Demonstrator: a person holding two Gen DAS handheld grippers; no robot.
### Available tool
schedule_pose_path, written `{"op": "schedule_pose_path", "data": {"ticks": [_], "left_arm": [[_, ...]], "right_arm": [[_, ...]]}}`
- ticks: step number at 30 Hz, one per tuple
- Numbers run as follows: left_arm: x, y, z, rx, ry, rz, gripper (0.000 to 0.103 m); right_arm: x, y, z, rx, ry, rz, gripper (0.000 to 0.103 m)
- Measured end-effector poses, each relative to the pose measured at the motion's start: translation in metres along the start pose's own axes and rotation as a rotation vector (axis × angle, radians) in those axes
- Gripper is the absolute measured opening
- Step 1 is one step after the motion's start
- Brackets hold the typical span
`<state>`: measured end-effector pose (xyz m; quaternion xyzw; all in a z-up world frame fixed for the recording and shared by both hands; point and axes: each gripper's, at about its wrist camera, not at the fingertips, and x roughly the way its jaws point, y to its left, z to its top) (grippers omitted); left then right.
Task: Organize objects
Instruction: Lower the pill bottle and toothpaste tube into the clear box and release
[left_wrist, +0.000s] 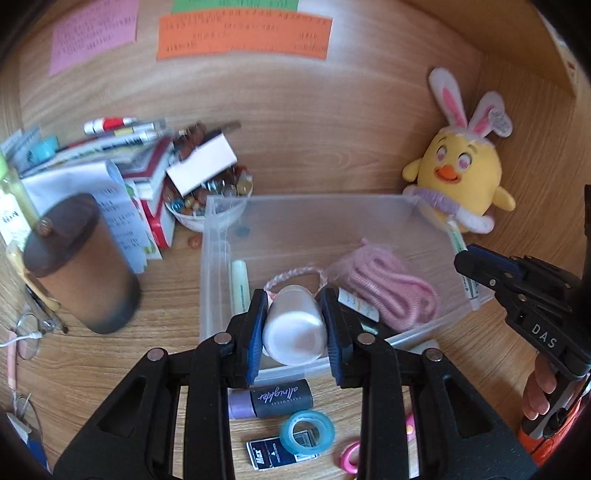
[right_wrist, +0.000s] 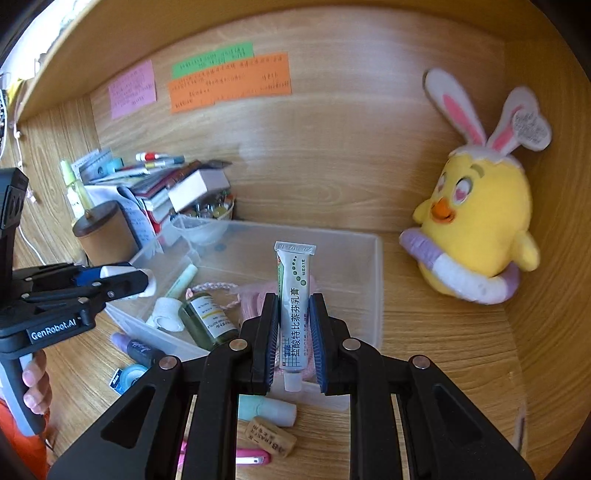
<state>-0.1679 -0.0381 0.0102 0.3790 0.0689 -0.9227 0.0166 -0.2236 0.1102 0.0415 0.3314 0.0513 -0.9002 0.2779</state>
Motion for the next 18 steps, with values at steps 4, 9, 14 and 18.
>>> {"op": "schedule_pose_path", "data": {"ticks": [4,9,14,18], "left_arm": [[0.010,-0.001,-0.002,0.003,0.015,0.016,0.029],[0.012,0.000,-0.002,0.004,0.026,0.019,0.032],[0.001,-0.002,-0.003,0.010,0.000,0.013,0.052],[-0.013,-0.005,-0.004,0.025,-0.038,0.025,0.061]], "right_arm": [[0.018,-0.001,-0.001,0.008,0.047,0.023,0.015],[0.028,0.005,-0.005,-0.011,0.083,0.040,0.015],[0.019,0.005,-0.002,-0.013,0.069,0.057,0.020],[0.008,0.006,-0.003,-0.012,0.047,0.062,0.034]]}}
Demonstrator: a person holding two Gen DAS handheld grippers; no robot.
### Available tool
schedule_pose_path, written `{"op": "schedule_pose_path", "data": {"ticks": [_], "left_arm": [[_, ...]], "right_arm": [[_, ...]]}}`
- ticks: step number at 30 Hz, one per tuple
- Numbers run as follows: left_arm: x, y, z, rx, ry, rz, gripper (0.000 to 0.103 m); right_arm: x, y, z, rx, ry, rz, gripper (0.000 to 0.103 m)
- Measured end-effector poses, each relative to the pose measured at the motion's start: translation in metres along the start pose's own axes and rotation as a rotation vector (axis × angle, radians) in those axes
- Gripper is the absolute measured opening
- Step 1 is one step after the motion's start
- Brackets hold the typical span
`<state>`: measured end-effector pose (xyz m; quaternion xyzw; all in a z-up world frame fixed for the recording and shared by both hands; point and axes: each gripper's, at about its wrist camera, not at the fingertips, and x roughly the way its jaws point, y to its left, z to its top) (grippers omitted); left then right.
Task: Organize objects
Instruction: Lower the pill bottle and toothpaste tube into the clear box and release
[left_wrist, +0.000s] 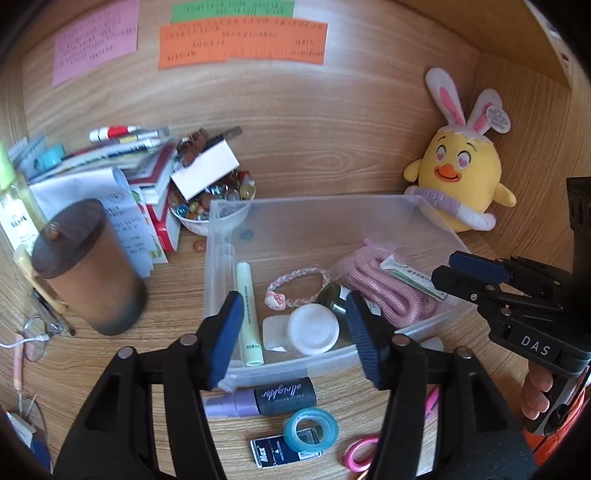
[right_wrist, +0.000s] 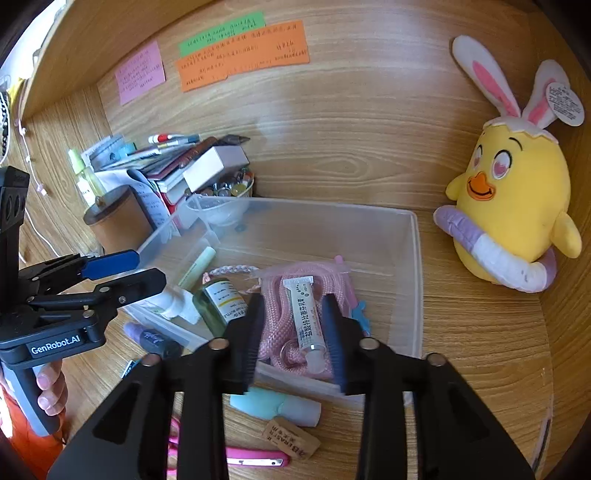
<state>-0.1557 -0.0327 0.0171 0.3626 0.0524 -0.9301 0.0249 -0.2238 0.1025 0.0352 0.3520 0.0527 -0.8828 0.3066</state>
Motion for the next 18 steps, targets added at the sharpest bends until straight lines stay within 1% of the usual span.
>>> {"op": "schedule_pose_path", "data": {"ticks": [5,6,7,11,14,18], "left_arm": [[-0.016,-0.001,-0.006,0.018,-0.024,0.007,0.074],[-0.018,-0.001,-0.009,0.021,-0.025,0.010,0.079],[-0.021,-0.001,-0.011,0.025,-0.027,0.013,0.080],[-0.027,0.000,-0.025,0.042,-0.014,0.030,0.080],[-0.028,0.001,-0.035,0.042,0.010,0.029,0.081],[-0.026,0.002,-0.052,0.047,0.043,0.037,0.081]], "right_arm": [[-0.015,0.005,-0.008,-0.024,-0.012,-0.006,0.039],[-0.019,0.006,-0.010,-0.028,-0.014,-0.008,0.041],[-0.021,0.007,-0.013,-0.030,-0.016,-0.010,0.042],[-0.031,0.009,-0.024,-0.030,-0.019,-0.013,0.045],[-0.035,0.007,-0.035,-0.017,-0.010,-0.007,0.046],[-0.037,0.005,-0.049,-0.006,0.011,-0.022,0.048]]}}
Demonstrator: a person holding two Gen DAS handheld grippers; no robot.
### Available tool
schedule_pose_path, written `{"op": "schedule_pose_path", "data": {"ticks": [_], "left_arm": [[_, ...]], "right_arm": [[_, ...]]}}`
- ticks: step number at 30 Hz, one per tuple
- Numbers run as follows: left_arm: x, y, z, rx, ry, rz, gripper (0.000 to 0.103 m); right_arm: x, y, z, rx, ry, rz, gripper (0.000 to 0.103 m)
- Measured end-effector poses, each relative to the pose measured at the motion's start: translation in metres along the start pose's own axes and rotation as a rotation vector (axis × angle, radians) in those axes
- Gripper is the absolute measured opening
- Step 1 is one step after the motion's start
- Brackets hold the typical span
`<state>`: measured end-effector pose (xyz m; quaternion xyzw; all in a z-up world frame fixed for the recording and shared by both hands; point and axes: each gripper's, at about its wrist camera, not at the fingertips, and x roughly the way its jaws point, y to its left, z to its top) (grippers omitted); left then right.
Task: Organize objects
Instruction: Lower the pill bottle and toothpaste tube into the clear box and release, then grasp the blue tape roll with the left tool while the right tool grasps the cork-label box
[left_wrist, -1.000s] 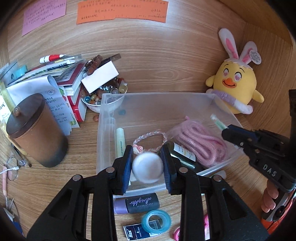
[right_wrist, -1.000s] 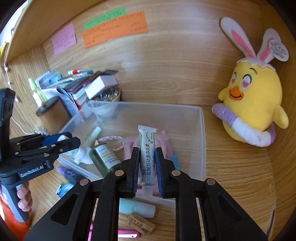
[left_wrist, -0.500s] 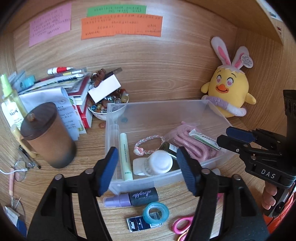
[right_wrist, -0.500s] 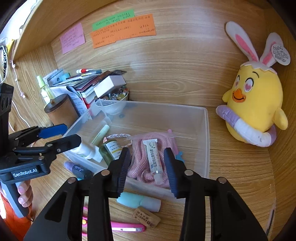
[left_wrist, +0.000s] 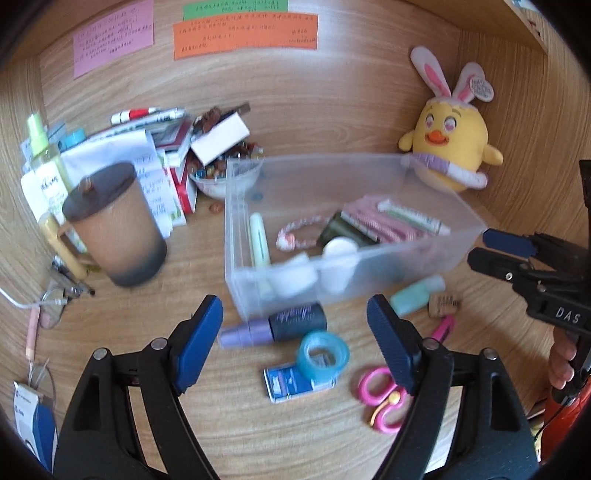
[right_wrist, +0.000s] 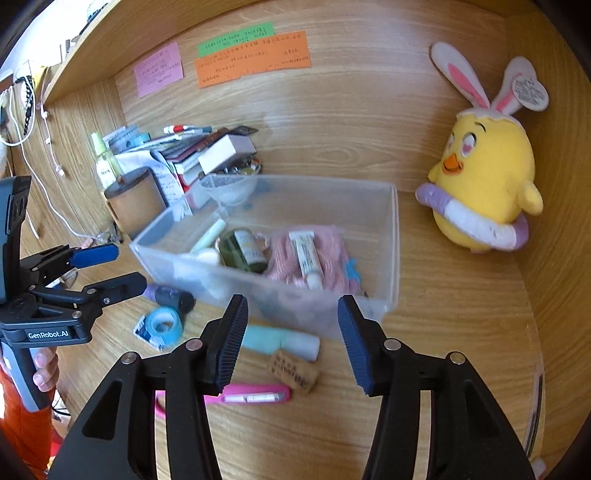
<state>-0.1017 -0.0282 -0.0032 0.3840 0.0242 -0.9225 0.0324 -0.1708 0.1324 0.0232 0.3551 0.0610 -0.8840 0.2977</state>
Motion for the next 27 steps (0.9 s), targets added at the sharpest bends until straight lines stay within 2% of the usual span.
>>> {"op": "schedule_pose_path", "data": {"ticks": [8,16,21,24,27], "left_arm": [[0.016,-0.004,-0.025,0.011,0.079,-0.008,0.081],[0.031,-0.010,-0.033,0.017,0.128,-0.009,0.080],[0.035,-0.013,-0.035,0.036,0.133,-0.011,0.062],[0.038,-0.014,-0.037,0.036,0.138,-0.018,0.049],[0.037,-0.014,-0.037,0.041,0.128,-0.020,0.038]], "right_arm": [[0.021,0.001,-0.025,-0.004,0.097,-0.023,0.050],[0.049,0.005,-0.040,-0.009,0.190,-0.057,0.051],[0.053,0.008,-0.041,-0.026,0.190,-0.081,0.050],[0.052,0.010,-0.039,-0.037,0.185,-0.080,0.039],[0.050,0.009,-0.037,-0.033,0.181,-0.082,0.039]]}}
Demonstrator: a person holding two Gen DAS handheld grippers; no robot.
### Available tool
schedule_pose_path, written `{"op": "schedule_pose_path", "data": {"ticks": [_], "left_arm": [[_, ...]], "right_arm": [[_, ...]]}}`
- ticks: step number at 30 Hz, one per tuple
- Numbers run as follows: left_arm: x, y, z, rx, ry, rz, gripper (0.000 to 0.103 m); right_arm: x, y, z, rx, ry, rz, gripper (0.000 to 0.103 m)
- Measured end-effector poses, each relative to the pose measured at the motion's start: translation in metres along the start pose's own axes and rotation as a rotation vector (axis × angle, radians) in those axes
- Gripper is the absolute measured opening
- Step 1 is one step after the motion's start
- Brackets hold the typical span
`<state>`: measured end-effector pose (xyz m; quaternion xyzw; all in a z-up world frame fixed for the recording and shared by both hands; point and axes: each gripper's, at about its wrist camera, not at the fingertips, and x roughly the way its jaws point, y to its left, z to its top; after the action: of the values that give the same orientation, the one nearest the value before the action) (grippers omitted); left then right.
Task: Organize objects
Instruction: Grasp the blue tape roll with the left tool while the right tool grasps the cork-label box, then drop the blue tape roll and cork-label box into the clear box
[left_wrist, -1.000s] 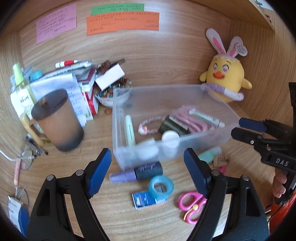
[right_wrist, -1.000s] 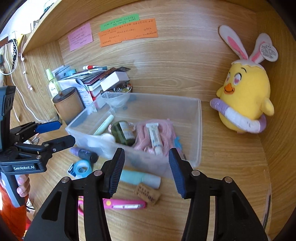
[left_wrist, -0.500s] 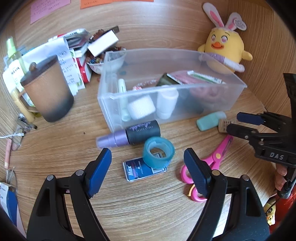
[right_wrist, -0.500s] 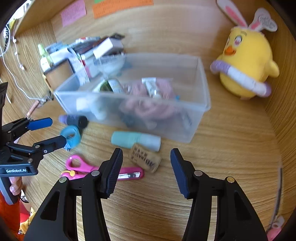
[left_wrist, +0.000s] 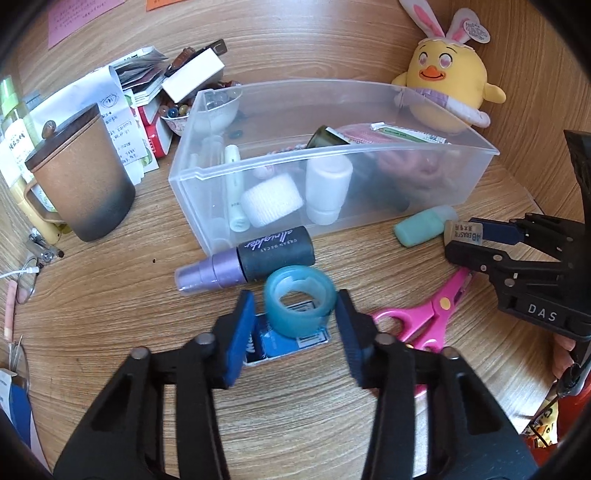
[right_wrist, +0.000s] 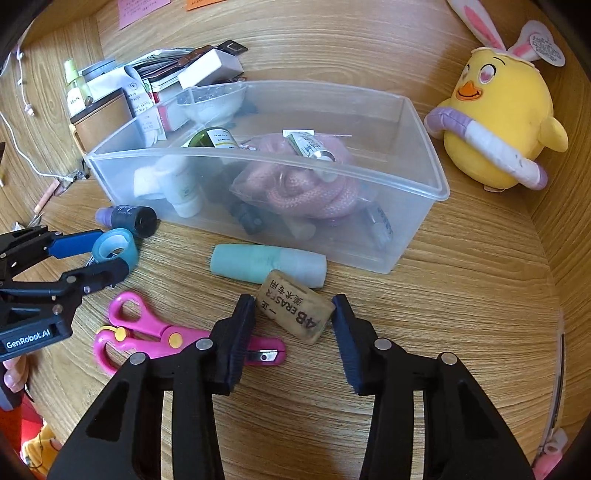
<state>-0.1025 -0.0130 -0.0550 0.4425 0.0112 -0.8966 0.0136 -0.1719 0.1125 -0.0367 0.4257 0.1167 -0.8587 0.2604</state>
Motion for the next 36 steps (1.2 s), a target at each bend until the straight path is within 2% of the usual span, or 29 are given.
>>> {"op": "schedule_pose_path", "data": {"ticks": [12,18,27,36], "left_arm": [[-0.022,0.003,0.003,-0.018,-0.065,-0.019,0.038],[-0.045,0.003,0.011,-0.020,-0.131,-0.020,0.038],[-0.067,0.011,0.037,-0.045,-0.232,-0.002,0.038],[-0.052,0.027,0.058,-0.086,-0.211,-0.004,0.038]], "right_arm": [[-0.022,-0.009,0.003,0.036,-0.054,0.035,0.039],[-0.047,-0.009,0.010,0.039,-0.118,0.057,0.039],[-0.075,0.000,0.037,0.029,-0.229,0.069,0.039],[-0.059,0.005,0.067,0.024,-0.240,0.072,0.039]]}}
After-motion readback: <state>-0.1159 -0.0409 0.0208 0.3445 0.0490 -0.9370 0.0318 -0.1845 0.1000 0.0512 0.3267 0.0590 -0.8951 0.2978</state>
